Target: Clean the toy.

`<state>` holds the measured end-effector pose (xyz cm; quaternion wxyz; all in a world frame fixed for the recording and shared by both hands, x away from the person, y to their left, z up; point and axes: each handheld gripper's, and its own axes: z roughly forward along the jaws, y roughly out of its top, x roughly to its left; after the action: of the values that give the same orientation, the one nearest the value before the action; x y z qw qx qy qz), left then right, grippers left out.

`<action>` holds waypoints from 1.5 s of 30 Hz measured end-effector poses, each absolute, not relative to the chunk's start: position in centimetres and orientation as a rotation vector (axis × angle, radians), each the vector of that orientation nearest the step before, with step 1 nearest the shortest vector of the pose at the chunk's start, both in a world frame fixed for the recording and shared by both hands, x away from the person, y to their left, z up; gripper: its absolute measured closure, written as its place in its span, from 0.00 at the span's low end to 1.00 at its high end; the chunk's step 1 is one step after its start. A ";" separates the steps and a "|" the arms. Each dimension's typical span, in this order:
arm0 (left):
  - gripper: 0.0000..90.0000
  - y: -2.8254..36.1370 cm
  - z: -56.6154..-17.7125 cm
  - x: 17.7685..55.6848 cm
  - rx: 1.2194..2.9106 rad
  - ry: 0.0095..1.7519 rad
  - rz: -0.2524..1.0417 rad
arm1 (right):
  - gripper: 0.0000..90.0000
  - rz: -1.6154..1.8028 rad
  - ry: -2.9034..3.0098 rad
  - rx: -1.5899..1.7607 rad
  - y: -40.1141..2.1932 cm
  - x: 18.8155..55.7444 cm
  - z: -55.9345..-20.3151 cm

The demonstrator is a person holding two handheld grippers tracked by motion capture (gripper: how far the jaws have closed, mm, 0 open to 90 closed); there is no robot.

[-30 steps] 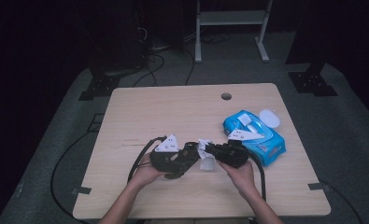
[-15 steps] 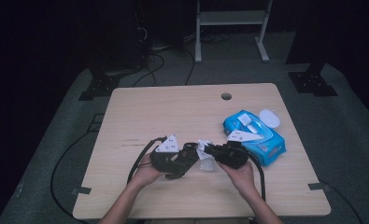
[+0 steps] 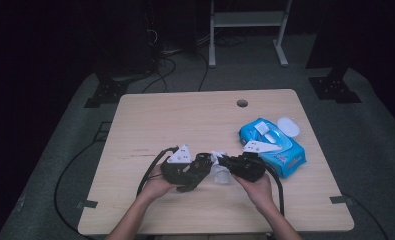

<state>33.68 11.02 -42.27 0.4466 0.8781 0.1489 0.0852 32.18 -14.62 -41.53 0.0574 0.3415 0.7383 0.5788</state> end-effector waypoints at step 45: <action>0.63 10.9 -41.6 33.3 2.131 0.340 0.204 | 0.94 1.796 2.182 1.029 -14.6 32.0 -40.0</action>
<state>33.34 10.86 -41.57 0.4681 0.8688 0.1386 0.0830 31.98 -14.60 -40.01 0.0668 0.3412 0.7239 0.5959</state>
